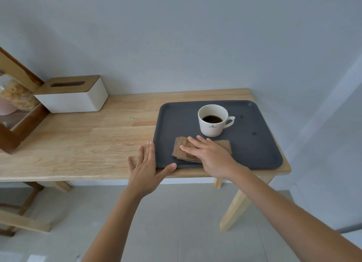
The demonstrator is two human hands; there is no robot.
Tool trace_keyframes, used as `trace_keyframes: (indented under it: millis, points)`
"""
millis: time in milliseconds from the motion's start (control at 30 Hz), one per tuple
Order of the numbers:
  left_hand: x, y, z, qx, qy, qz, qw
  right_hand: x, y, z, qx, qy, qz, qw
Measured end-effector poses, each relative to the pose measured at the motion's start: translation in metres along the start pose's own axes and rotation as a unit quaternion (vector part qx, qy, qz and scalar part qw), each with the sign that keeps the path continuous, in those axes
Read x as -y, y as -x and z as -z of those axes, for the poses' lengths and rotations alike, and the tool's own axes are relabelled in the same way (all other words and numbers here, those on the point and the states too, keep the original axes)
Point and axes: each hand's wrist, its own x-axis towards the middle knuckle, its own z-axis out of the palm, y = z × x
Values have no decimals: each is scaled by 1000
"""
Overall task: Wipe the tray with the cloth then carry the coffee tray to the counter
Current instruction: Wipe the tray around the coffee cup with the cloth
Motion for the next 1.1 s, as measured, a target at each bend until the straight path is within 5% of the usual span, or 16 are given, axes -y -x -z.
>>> trace_keyframes:
  millis: [333, 733, 900, 967, 1100]
  points:
    - [1, 1, 0, -20, -21, -1, 1000, -8, -1, -3, 9, -2, 50, 999]
    - [1, 1, 1, -16, -16, 3, 1000, -101, 76, 39, 34, -8, -18, 999]
    - [-1, -2, 7, 24, -5, 18, 1000, -100, 72, 49, 41, -104, -36, 993]
    - [-6, -5, 15, 37, -4, 27, 999, -99, 69, 56, -1, -152, -68, 986]
    - [-50, -18, 30, -79, 92, -49, 991, -88, 48, 67, -167, -213, -127, 954]
